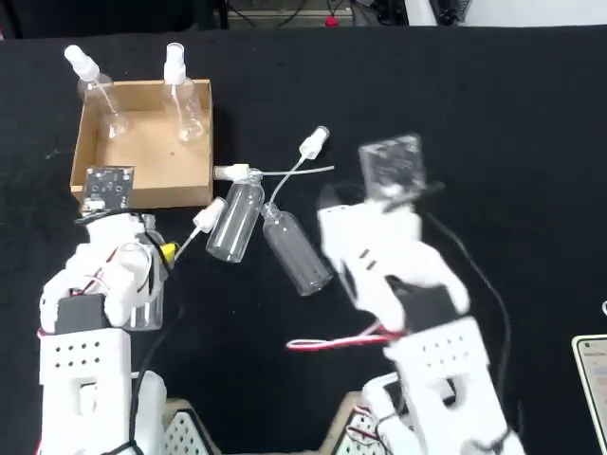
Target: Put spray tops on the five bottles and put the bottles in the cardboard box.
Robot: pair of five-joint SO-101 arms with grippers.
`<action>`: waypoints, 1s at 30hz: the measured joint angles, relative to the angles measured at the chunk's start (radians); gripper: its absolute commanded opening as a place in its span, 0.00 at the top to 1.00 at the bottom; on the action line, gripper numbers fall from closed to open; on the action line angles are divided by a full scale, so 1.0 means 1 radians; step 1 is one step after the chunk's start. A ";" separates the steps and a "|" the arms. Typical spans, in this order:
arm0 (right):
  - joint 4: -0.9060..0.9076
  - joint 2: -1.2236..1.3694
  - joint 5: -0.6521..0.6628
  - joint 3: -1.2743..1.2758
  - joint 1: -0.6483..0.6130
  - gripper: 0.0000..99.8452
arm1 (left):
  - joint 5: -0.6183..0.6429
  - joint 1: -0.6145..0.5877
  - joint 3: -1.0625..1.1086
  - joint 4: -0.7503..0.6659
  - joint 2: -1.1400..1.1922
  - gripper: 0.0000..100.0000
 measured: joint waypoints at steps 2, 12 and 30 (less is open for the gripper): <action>-0.043 0.080 -0.006 -0.028 -0.089 0.96 | 0.000 -0.028 0.000 0.000 0.000 0.82; -0.373 0.488 -0.152 -0.063 -0.367 0.94 | 0.046 -0.178 0.000 0.000 0.000 0.82; -0.686 0.911 -0.516 -0.227 -0.462 0.78 | 0.074 -0.327 -0.003 0.000 0.000 0.82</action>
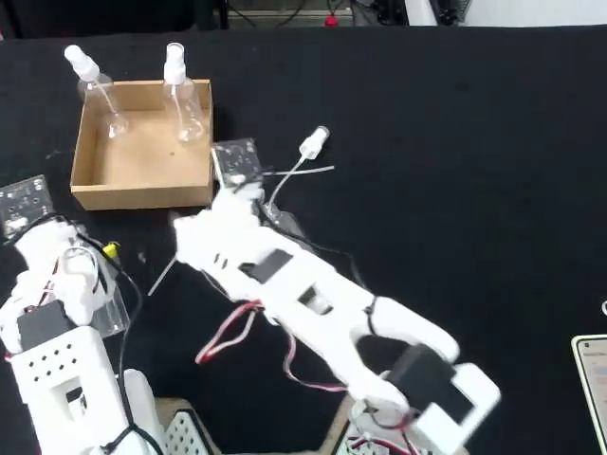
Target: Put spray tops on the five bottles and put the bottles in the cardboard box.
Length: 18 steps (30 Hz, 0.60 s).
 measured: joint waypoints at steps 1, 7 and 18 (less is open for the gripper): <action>-0.002 0.029 -0.002 -0.025 -0.003 0.78 | 0.000 -0.002 0.000 0.000 0.000 0.82; -0.002 0.187 -0.002 -0.095 -0.008 0.78 | 0.000 -0.003 0.000 0.000 0.000 0.82; 0.064 0.212 -0.006 -0.115 -0.002 0.78 | 0.000 -0.003 0.000 0.000 0.000 0.82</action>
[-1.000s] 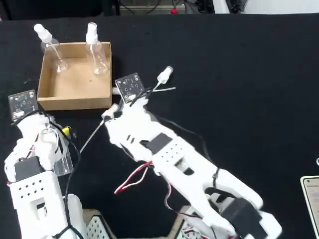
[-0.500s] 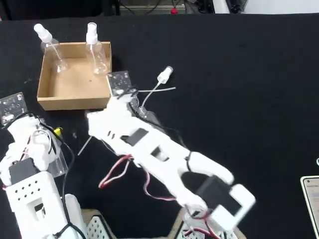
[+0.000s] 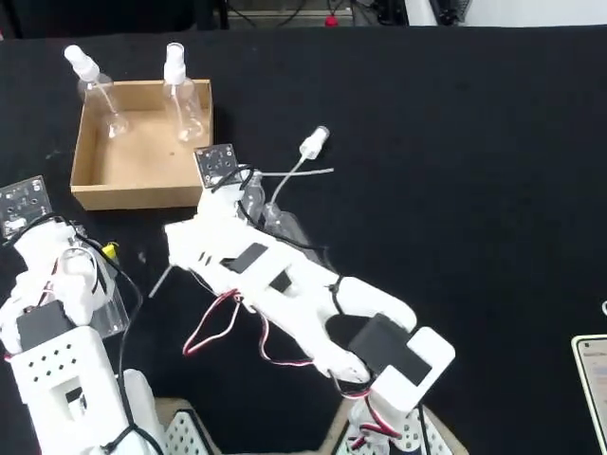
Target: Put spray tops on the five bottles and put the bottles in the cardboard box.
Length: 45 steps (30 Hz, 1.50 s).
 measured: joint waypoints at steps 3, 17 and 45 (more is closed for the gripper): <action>0.095 0.002 0.000 -0.003 0.035 0.78 | 0.000 0.000 0.000 0.000 0.000 0.82; 0.216 0.003 -0.005 -0.081 0.069 0.77 | 0.000 0.000 0.000 0.000 0.000 0.82; 0.226 0.164 -0.247 -0.213 0.106 0.78 | 0.000 -0.006 0.000 0.000 0.000 0.82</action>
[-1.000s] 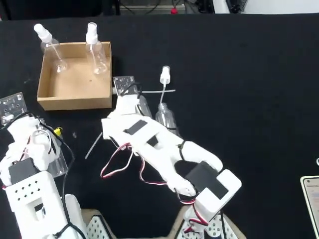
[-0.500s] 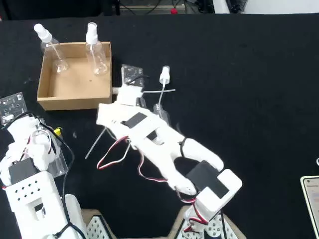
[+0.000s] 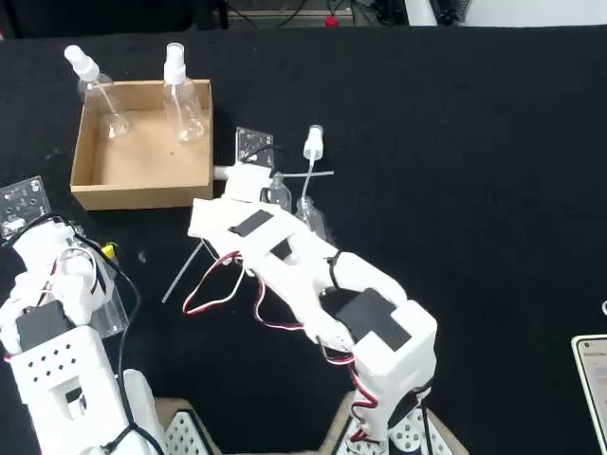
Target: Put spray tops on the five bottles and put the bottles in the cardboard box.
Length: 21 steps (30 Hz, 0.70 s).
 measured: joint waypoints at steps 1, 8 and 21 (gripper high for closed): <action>0.000 0.000 0.000 0.000 0.000 0.78 | 0.000 0.000 0.000 0.000 0.000 0.82; 0.006 0.002 0.054 0.002 0.006 0.97 | 0.000 0.000 0.000 0.000 0.000 0.82; 0.308 -0.198 0.381 0.018 0.008 0.96 | 0.000 0.000 0.000 0.000 0.000 0.82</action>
